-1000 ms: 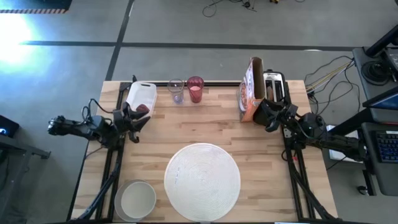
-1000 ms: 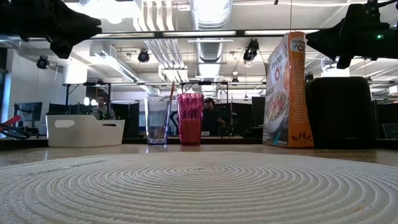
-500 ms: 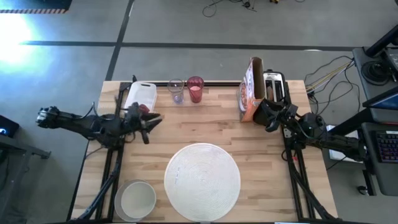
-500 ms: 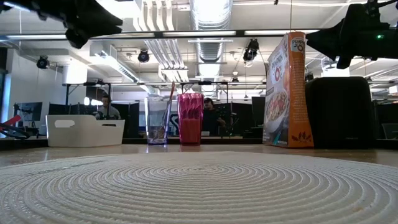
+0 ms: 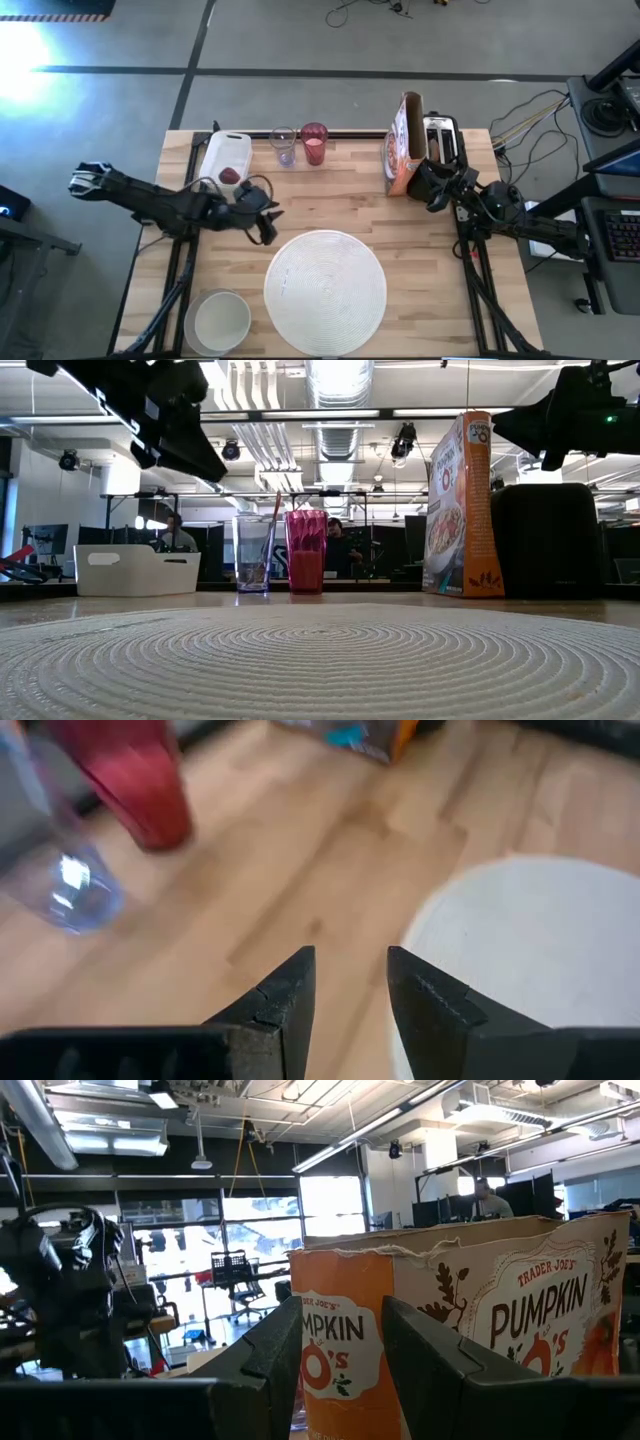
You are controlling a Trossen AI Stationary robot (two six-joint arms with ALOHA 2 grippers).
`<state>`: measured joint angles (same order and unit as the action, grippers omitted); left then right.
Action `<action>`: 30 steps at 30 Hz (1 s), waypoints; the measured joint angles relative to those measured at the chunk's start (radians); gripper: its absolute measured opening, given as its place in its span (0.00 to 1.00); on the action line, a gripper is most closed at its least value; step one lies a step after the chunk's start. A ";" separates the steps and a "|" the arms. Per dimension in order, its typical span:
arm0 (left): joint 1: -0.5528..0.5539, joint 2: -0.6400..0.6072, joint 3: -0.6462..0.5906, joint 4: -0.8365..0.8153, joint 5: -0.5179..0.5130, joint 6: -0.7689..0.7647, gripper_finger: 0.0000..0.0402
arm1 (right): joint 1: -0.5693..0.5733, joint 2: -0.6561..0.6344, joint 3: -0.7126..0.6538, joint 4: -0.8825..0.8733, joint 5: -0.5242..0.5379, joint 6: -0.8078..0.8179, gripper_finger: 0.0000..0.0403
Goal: Arrange a breakfast setting
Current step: Move the white table mat to the center of the table
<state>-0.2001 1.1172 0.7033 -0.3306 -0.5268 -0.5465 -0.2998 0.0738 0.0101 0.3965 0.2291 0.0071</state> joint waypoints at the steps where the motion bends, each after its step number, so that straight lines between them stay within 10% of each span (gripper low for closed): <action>1: -0.001 0.024 0.007 0.005 0.025 -0.008 0.27 | 0.000 0.000 0.000 0.000 0.000 0.000 0.32; 14: -0.020 0.319 0.074 0.140 0.376 0.173 0.27 | 0.000 0.000 0.000 0.000 0.000 0.000 0.32; 30: -0.123 0.605 0.296 0.181 0.457 0.253 0.27 | 0.000 0.000 0.000 0.000 0.000 0.000 0.32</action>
<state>-0.3229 1.7218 0.9991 -0.1496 -0.0700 -0.2938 -0.3000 0.0738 0.0099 0.3965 0.2287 0.0069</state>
